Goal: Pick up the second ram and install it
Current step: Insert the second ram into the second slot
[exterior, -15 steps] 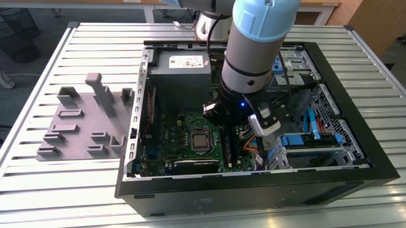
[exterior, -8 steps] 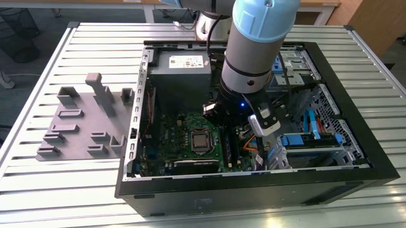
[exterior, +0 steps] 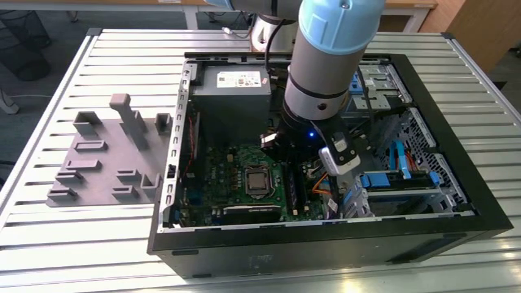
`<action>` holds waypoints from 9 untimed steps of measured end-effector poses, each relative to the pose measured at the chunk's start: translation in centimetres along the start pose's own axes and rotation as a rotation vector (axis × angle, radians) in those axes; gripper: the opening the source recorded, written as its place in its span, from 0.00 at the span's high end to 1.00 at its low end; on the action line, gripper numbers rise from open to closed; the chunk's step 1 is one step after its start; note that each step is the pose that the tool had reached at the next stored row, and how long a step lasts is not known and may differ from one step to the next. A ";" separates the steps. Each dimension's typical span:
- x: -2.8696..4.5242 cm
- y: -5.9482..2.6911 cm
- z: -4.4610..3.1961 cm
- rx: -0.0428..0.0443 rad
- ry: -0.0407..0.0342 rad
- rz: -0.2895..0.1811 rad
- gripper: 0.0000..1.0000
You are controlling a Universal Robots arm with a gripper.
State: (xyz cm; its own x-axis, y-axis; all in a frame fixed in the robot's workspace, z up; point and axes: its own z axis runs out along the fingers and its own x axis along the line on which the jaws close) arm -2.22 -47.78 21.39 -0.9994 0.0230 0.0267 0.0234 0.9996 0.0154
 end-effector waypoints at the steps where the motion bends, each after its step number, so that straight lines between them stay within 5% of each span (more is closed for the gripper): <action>1: -0.01 0.00 0.00 0.0000 0.0000 -0.002 0.86; 9: -0.08 0.02 0.02 0.0003 0.0006 -0.011 0.86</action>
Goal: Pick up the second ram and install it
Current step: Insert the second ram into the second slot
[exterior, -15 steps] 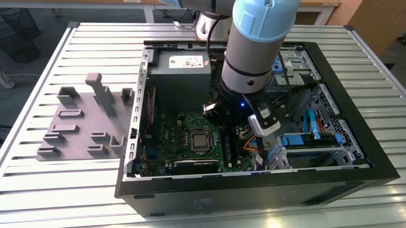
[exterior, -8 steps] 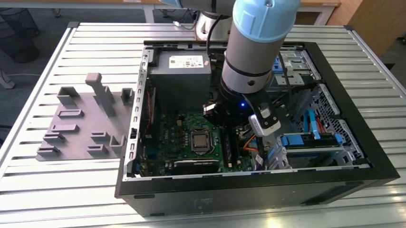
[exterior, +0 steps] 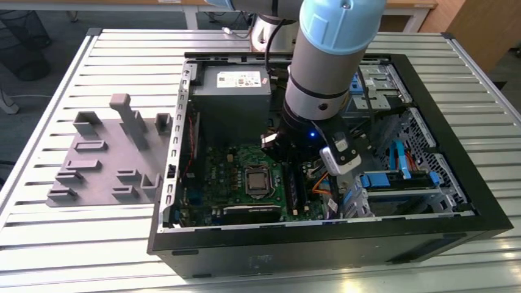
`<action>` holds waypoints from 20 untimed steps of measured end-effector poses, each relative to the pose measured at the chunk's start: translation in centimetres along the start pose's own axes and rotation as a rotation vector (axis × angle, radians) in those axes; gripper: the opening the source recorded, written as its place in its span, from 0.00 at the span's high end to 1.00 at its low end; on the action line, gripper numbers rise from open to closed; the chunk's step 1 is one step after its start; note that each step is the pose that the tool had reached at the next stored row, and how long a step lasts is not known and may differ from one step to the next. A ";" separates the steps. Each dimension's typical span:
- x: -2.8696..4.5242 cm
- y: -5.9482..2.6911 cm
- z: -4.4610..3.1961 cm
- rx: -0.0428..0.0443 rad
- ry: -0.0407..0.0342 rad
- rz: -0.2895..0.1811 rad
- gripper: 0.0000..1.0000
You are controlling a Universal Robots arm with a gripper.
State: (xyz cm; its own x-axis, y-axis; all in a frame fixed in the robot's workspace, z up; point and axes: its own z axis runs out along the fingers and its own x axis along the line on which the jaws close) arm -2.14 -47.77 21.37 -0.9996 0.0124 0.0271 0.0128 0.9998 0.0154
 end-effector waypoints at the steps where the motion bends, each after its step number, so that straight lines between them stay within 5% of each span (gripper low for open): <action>1: 0.00 0.01 0.00 0.0000 0.0007 0.000 0.86; 20: -0.02 0.05 0.59 -0.0001 0.0072 0.000 0.86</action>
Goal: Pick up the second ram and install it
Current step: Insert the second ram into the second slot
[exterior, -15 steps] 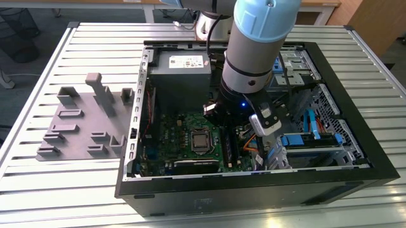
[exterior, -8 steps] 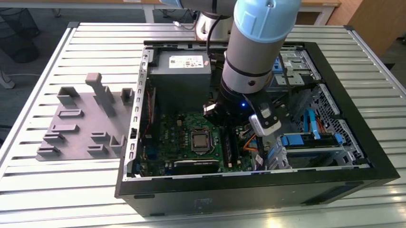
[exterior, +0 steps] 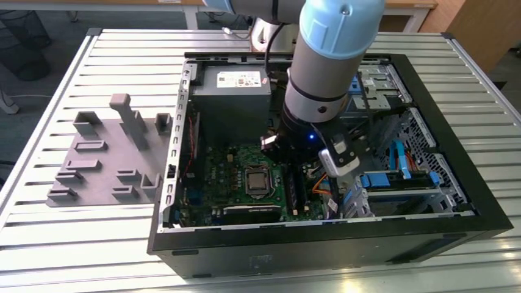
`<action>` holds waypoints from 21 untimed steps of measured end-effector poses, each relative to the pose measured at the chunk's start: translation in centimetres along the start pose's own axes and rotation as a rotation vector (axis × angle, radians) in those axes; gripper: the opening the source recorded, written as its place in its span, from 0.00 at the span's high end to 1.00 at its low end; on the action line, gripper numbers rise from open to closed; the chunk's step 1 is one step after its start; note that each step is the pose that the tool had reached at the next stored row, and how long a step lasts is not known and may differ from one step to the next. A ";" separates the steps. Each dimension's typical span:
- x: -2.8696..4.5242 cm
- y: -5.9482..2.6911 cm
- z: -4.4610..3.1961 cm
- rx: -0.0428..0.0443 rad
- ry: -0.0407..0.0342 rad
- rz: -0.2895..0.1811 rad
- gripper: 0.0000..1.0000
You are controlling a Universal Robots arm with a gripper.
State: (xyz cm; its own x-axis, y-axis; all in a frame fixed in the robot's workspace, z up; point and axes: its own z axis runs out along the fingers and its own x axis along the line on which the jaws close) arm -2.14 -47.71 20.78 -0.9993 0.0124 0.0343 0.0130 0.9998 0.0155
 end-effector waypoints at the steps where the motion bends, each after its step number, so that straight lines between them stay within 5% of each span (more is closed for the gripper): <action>1: 0.00 0.00 0.06 0.0000 0.0002 0.000 0.86; 18: -0.01 0.00 0.19 -0.0002 0.0007 0.000 0.85; 21: 0.00 -0.01 0.18 0.0001 0.0007 0.000 0.78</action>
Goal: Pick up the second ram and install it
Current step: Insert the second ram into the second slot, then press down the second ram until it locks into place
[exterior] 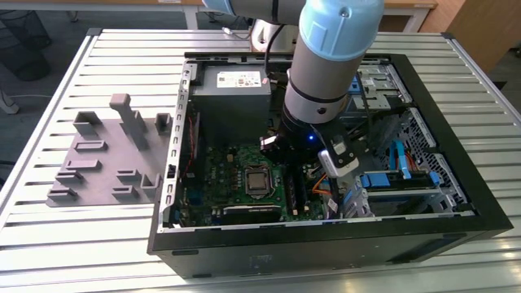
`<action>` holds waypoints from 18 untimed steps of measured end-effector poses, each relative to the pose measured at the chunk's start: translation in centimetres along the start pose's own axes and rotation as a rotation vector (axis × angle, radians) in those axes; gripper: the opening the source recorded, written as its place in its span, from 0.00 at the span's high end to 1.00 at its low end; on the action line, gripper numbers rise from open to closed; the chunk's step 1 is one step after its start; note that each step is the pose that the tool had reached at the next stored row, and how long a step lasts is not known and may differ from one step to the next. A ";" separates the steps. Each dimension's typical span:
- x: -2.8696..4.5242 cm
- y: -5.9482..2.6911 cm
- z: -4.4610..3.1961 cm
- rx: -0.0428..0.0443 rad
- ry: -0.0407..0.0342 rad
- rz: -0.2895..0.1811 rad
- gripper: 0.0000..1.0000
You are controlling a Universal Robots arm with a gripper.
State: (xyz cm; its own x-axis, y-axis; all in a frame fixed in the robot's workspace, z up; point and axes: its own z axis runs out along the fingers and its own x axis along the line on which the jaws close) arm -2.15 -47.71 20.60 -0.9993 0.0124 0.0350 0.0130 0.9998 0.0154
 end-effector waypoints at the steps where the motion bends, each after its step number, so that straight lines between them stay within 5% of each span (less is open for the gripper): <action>1: 0.00 0.00 -0.03 0.0002 0.0000 0.000 0.78; 10: 0.08 0.04 -2.23 -0.0001 0.0001 0.000 0.80; 13: 0.08 0.04 -2.34 -0.0004 0.0000 0.000 0.89; 18: 0.08 0.04 -2.35 0.0002 0.0002 0.000 0.89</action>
State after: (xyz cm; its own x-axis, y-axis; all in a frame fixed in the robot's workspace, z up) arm -2.15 -47.71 22.95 -0.9993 0.0124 0.0352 0.0130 0.9998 0.0152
